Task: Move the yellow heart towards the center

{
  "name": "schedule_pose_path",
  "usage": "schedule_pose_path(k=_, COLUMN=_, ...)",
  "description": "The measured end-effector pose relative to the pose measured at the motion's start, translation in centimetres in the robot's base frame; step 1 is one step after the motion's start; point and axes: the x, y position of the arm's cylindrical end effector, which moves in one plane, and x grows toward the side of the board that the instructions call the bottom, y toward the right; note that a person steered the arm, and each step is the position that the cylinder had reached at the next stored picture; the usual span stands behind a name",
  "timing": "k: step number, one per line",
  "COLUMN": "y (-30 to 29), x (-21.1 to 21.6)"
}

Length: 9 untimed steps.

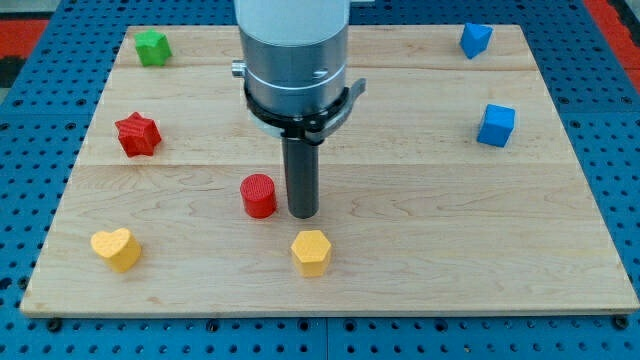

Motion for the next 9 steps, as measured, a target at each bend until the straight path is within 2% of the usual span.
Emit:
schedule_pose_path(k=2, y=-3.3, x=-0.1)
schedule_pose_path(k=5, y=0.4, x=-2.0)
schedule_pose_path(k=6, y=-0.7, x=-2.0)
schedule_pose_path(k=9, y=-9.8, x=-2.0)
